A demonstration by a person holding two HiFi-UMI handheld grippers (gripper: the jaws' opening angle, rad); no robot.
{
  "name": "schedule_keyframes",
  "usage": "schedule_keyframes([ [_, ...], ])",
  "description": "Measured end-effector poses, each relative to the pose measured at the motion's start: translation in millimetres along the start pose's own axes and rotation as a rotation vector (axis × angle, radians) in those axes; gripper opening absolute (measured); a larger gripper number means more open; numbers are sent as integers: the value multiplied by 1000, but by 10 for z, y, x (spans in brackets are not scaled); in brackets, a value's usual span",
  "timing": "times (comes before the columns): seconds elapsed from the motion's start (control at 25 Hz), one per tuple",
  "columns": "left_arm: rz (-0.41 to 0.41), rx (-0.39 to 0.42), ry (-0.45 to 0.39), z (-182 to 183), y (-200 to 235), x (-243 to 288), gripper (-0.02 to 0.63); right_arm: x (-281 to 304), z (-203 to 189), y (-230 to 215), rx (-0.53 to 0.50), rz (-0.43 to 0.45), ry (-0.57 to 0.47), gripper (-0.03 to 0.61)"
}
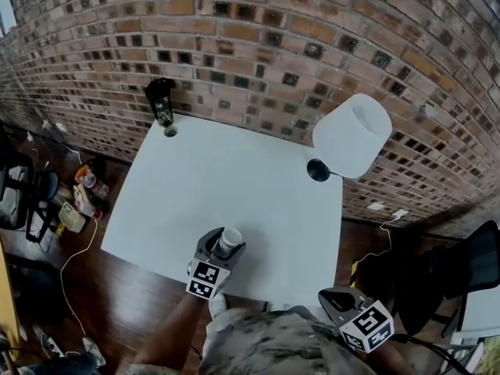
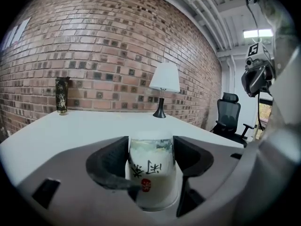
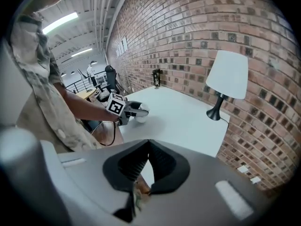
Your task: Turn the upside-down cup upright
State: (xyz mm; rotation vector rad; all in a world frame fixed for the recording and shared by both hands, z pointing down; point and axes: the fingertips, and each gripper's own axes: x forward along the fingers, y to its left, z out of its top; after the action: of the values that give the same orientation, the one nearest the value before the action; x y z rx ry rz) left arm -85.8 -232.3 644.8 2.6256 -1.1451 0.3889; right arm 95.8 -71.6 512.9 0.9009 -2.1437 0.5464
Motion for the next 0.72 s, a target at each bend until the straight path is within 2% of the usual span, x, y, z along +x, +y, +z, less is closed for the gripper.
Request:
schedule_keyframes([
  [0.16, -7, -7, 13, -109, 20, -123, 295, 95, 94, 113, -8, 10, 8, 3],
  [0.32, -39, 29, 56, -195, -4, -150, 296, 194, 169, 277, -19, 28, 18, 3],
  [0.44, -51, 12, 76, -219, 22, -174, 311, 230, 203, 376, -25, 29, 24, 3],
  [0.72, -99, 8, 51, -134, -39, -308, 348, 190, 80, 515, 23, 0, 33, 8],
])
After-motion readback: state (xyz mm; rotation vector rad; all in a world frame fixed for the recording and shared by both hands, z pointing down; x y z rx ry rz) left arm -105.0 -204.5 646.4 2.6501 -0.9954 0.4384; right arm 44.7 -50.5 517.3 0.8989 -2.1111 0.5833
